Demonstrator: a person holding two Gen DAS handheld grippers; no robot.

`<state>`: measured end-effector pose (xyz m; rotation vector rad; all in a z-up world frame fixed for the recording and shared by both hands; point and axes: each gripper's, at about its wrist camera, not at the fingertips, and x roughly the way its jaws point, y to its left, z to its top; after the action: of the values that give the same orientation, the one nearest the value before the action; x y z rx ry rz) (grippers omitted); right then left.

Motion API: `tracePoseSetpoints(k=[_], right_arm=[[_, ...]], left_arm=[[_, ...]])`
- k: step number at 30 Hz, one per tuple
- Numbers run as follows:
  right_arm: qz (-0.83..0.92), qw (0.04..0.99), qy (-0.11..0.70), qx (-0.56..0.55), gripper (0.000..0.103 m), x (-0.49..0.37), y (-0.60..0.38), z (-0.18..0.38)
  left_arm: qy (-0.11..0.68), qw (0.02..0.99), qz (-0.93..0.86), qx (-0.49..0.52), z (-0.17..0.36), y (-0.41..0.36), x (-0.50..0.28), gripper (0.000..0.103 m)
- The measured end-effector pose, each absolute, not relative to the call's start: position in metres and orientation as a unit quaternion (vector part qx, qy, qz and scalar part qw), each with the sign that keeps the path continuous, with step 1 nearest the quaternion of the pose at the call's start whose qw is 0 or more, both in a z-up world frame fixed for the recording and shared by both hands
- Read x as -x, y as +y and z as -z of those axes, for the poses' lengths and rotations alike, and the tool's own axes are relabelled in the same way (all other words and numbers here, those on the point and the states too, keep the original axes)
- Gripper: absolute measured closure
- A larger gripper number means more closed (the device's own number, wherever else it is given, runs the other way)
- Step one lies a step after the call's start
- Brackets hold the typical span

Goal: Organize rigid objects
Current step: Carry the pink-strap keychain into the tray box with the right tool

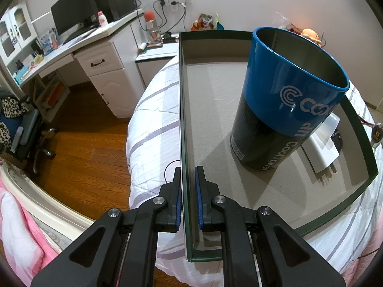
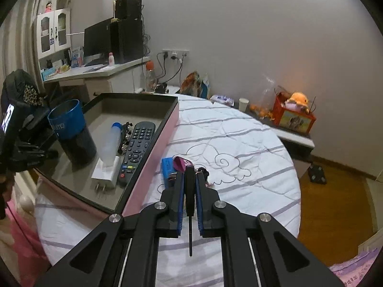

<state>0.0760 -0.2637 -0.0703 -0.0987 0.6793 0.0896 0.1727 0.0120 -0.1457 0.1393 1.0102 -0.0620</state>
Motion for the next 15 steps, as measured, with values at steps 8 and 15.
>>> tracePoseSetpoints(k=[8, 15], right_arm=[[-0.043, 0.944, 0.322, 0.05, 0.095, -0.085, -0.261, 0.055], [-0.04, 0.954, 0.289, 0.068, 0.095, -0.093, -0.25, 0.026]], left_arm=[[0.483, 0.872, 0.031, -0.066, 0.146, 0.013, -0.173, 0.095], [0.483, 0.872, 0.032, -0.065, 0.147, 0.013, -0.174, 0.095]])
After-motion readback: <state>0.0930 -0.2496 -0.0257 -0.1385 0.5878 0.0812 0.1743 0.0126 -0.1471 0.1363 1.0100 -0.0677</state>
